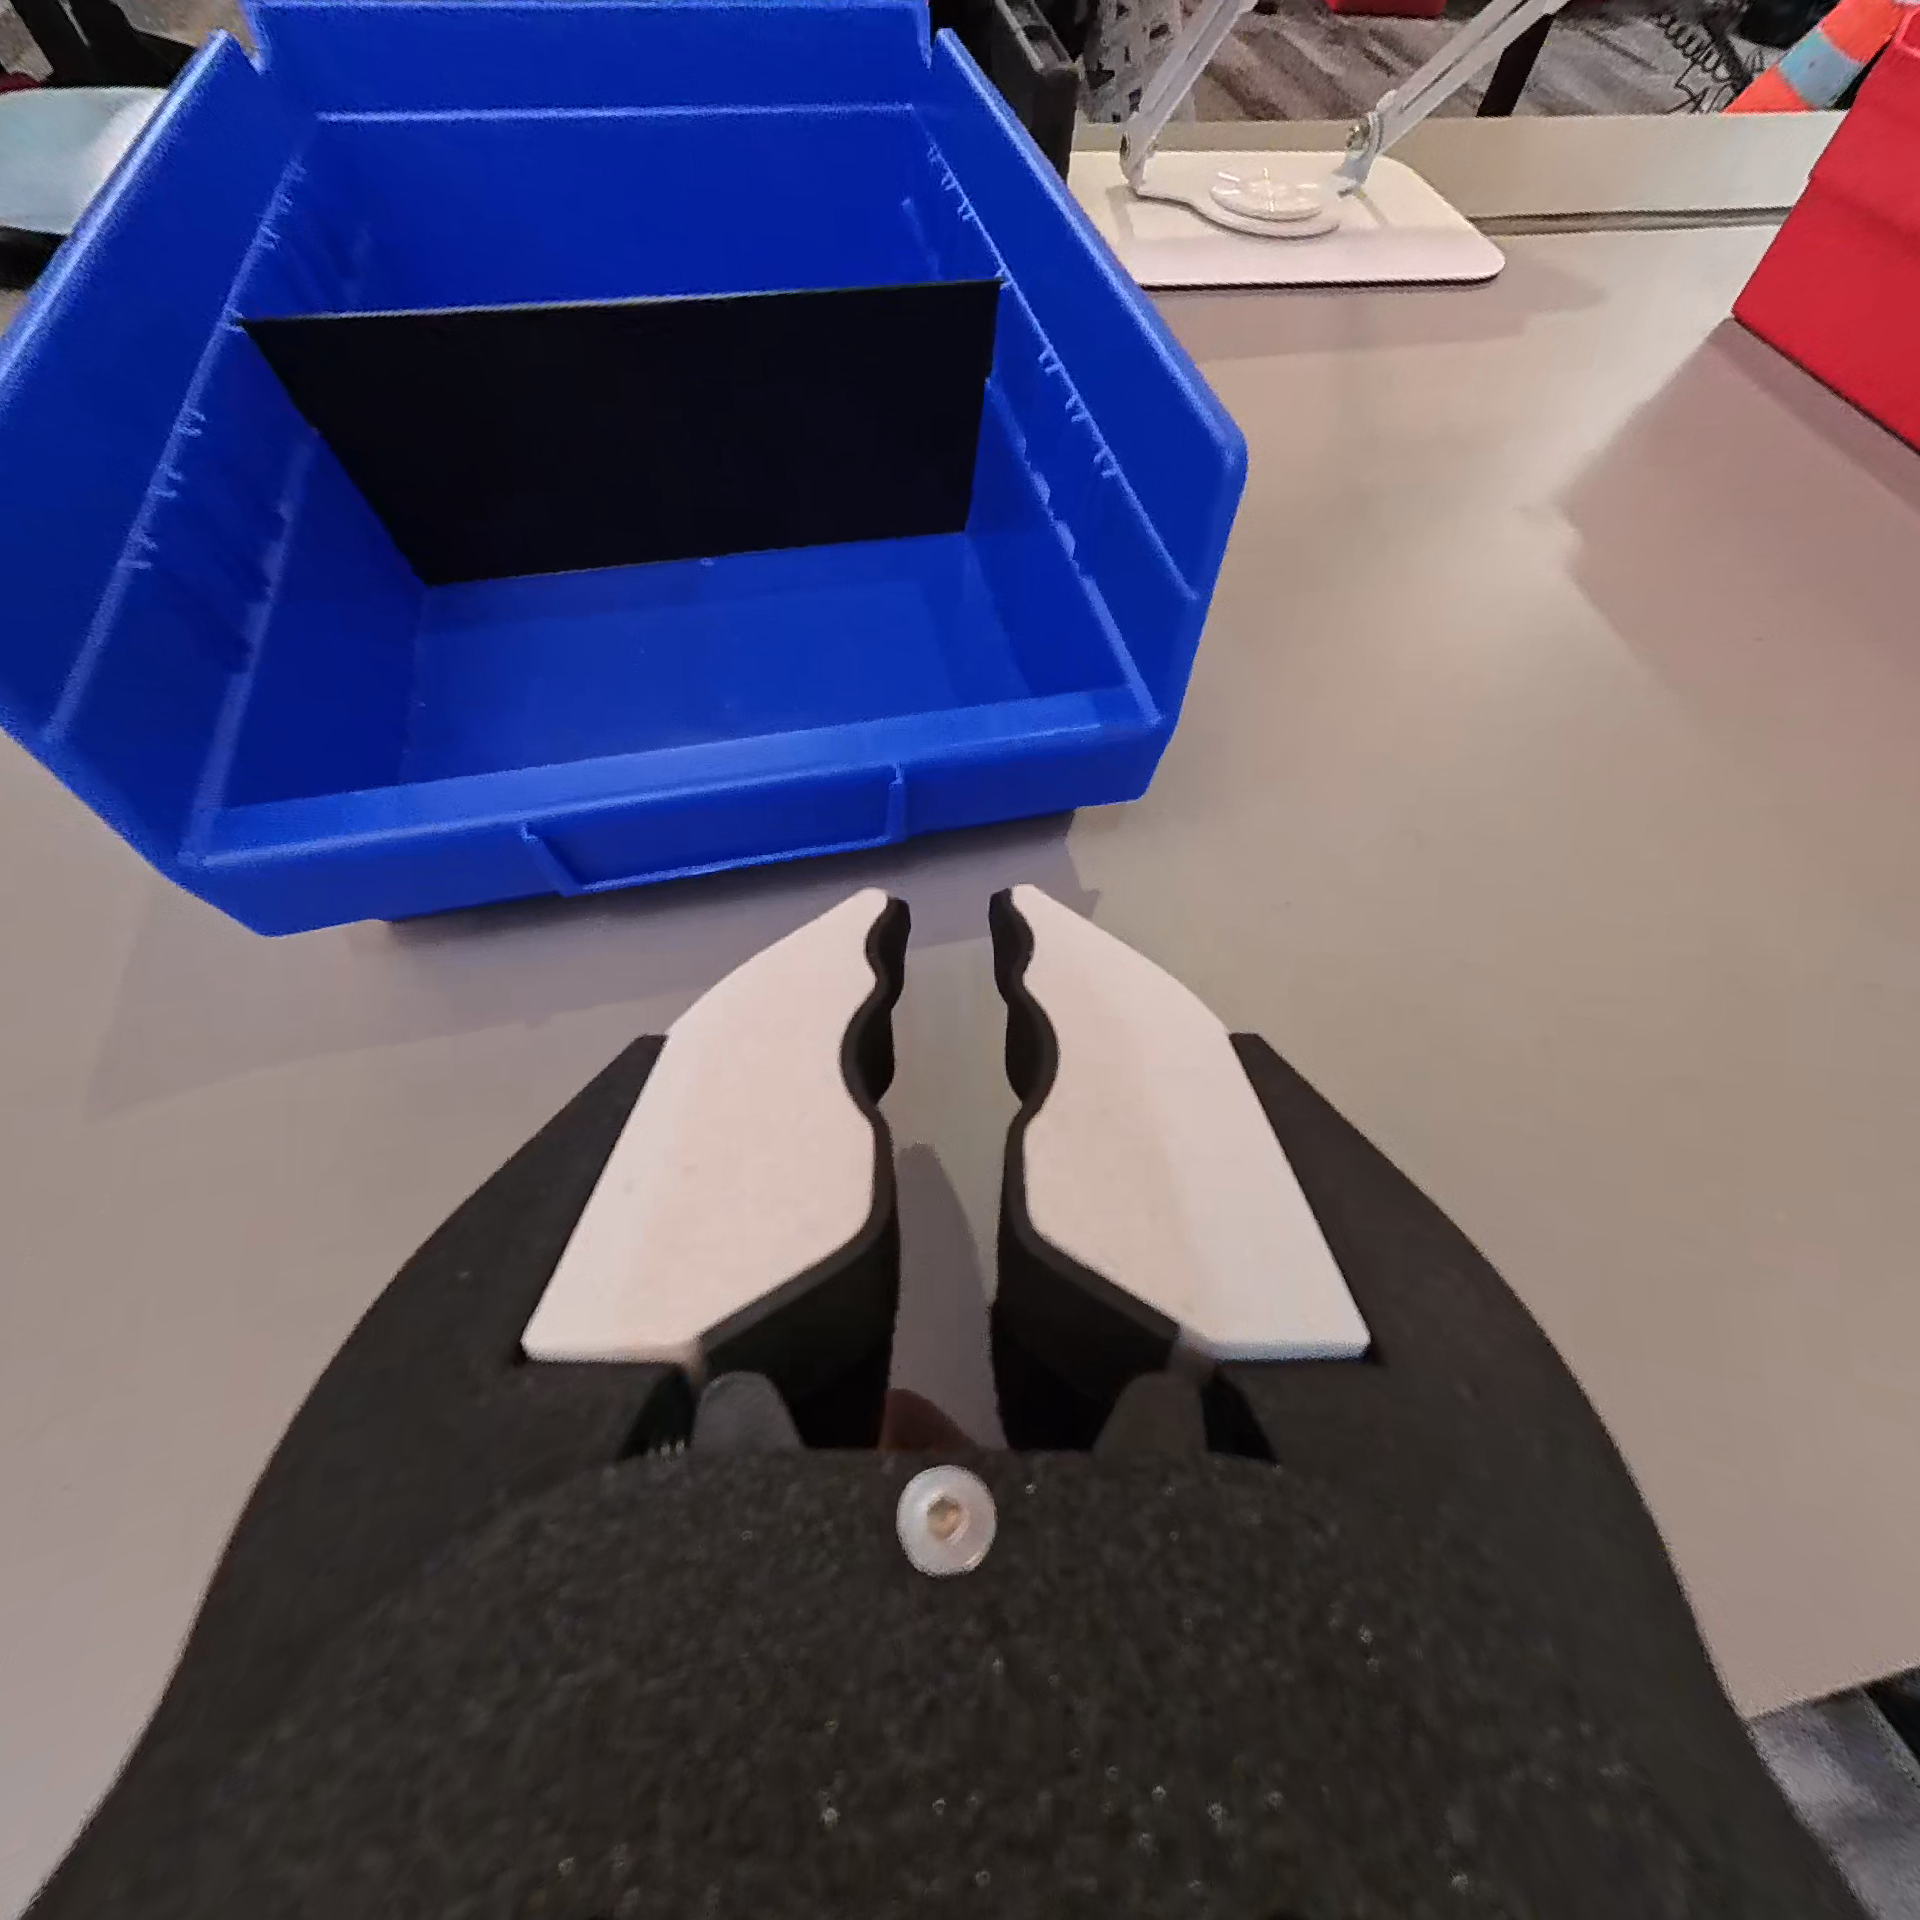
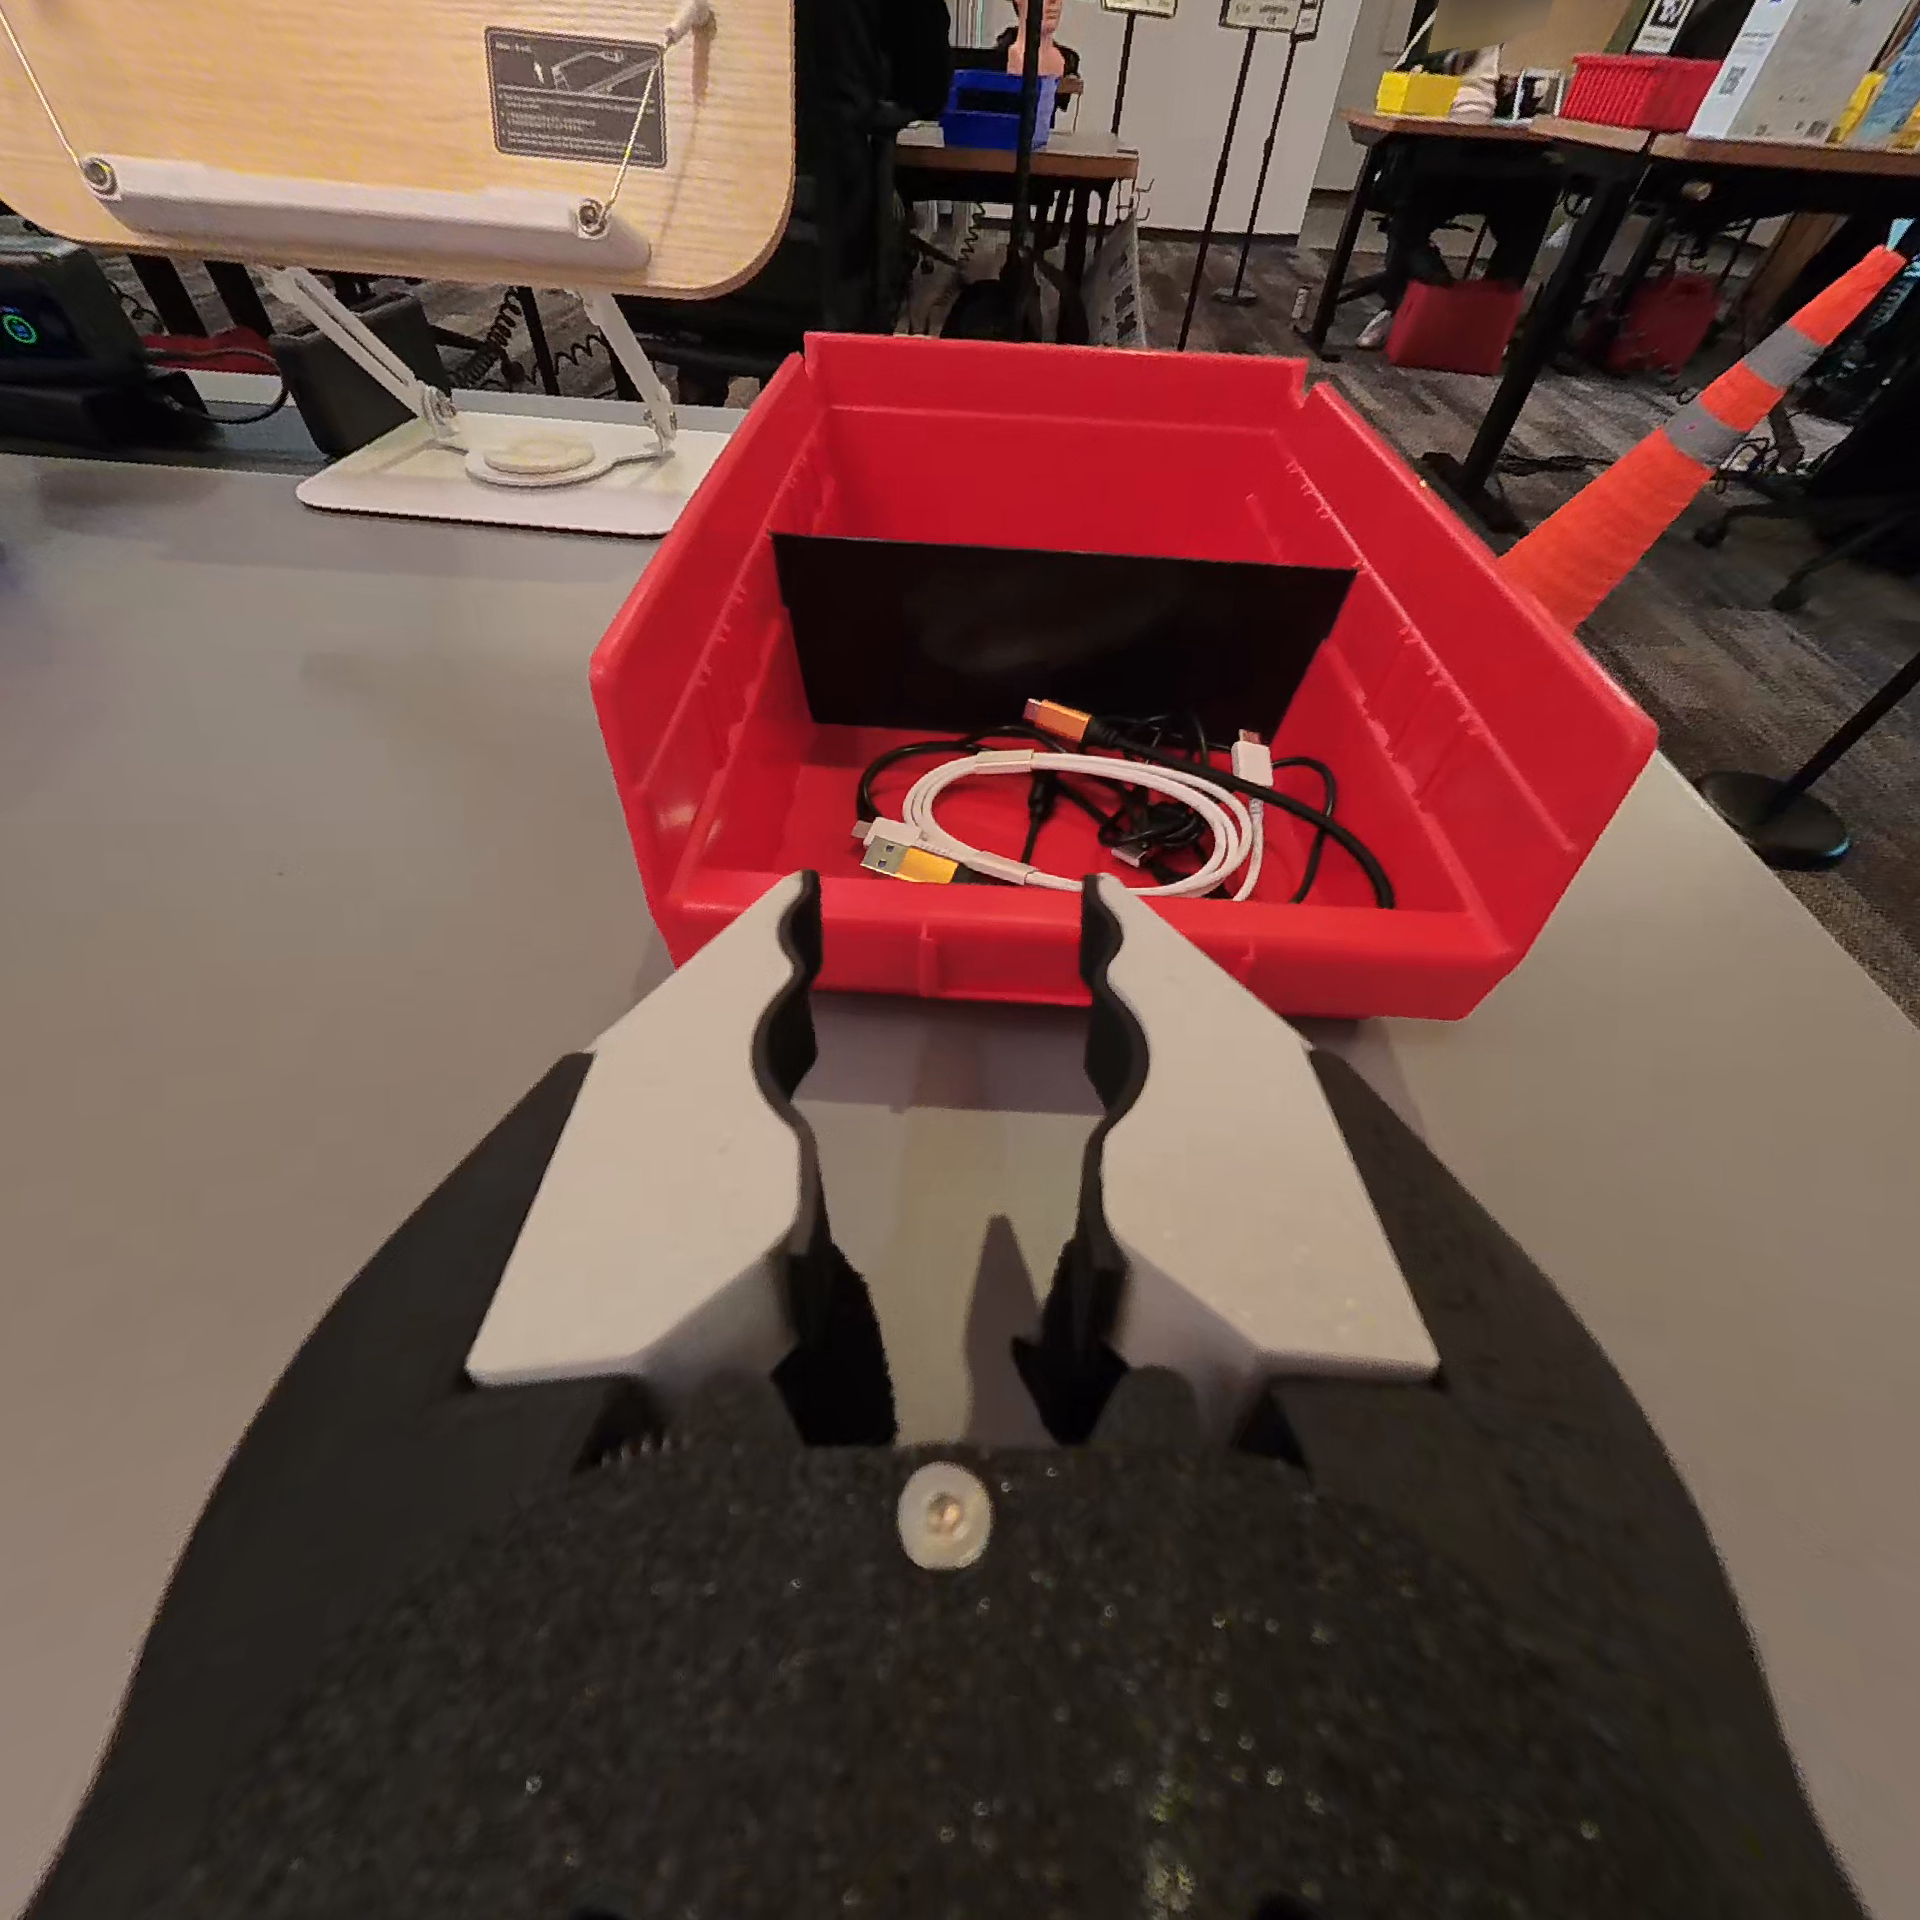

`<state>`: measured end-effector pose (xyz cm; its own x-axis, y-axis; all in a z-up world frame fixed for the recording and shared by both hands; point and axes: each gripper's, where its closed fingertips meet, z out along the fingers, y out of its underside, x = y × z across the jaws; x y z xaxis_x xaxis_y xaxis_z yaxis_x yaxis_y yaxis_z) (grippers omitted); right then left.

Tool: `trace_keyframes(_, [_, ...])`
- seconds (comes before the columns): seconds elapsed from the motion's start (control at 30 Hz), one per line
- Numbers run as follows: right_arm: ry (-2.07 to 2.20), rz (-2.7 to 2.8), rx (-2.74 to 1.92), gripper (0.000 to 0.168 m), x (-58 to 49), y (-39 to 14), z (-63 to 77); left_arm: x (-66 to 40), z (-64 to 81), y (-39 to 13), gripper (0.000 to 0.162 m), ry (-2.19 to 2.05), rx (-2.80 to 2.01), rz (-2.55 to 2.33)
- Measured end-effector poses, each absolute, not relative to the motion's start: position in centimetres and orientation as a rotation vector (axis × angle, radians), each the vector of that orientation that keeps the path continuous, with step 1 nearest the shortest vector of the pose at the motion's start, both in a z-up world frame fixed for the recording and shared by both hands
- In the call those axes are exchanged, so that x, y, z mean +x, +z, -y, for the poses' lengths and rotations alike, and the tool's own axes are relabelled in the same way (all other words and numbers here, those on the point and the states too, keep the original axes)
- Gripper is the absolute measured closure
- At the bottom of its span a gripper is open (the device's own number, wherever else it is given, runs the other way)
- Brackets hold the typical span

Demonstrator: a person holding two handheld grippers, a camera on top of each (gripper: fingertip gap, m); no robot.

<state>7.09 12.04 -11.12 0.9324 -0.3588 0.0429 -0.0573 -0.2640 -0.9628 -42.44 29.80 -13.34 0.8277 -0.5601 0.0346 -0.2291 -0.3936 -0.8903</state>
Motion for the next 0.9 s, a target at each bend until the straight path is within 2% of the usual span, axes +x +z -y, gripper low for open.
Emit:
trace_keyframes(0.17, [-0.259,-0.316,-1.794,0.119,7.0,-10.6,-12.2,-42.4,-29.9,-13.4,0.146,-0.402,-1.980,-0.583])
trace_keyframes(0.27, [-0.166,-0.228,-1.809,0.124,4.4,-10.4,-13.1,-42.3,-29.8,-13.5,0.146,-0.403,-1.979,-0.591])
trace_keyframes(0.4, [-0.094,-0.111,-1.832,0.111,0.2,-10.8,-16.3,-41.4,-29.3,-12.8,0.143,-0.414,-1.913,-0.641])
trace_keyframes(0.67, [-0.034,-0.229,-1.902,0.122,-1.0,-10.6,-21.6,-41.1,-27.9,-11.4,0.137,-0.270,-1.774,-0.708])
trace_keyframes(0.8, [-0.070,-0.126,-1.935,0.118,-3.5,-11.0,-21.2,-40.5,-27.5,-11.4,0.135,-0.346,-1.786,-0.687])
trace_keyframes(0.9, [-0.028,0.020,-1.944,0.124,-7.3,-11.3,-20.0,-39.3,-26.9,-11.7,0.135,-0.371,-1.794,-0.732])
